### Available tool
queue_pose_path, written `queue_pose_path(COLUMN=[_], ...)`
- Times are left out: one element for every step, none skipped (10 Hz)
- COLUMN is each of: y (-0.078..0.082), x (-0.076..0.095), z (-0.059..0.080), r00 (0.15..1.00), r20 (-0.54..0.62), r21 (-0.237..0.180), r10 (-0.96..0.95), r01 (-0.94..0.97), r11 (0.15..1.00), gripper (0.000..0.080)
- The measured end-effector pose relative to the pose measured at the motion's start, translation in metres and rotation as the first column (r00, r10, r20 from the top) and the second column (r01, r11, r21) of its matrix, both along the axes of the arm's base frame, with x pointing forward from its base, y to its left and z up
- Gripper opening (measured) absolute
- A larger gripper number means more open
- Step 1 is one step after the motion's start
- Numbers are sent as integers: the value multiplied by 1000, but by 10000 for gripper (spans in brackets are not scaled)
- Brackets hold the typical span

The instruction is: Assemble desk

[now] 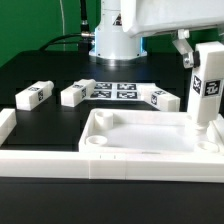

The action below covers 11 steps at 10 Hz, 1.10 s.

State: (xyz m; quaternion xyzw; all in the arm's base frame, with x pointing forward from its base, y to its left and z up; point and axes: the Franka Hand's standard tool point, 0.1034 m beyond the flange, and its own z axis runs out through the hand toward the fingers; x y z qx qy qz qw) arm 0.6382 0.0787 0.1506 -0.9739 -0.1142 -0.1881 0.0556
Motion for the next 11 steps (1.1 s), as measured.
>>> queue_pose_path(y=[0,5,11,10,8,8,8,8,9,9,10], x=[0,3,6,10,11,10,10,10,9,8,8], z=[0,-2,-4,-3,-3,-4,-4,-4,-7,-9,-10], r00=[1000,999,999,998,999,999,999,999,999,999,999], r20=[2,21,25,28,28,26,26,25,22,19,17], r21=[-2,-16,-24,-23,-23,-23,-23,-23,-23,-22,-22], r10=[3,26,49,51,46,47,47,47,48,49,49], r01=[-3,-26,-48,-50,-46,-46,-46,-46,-47,-49,-49], r11=[1000,1000,999,998,999,999,999,999,999,999,999], gripper=[291,291,291,291,291,291,291,291,291,291,291])
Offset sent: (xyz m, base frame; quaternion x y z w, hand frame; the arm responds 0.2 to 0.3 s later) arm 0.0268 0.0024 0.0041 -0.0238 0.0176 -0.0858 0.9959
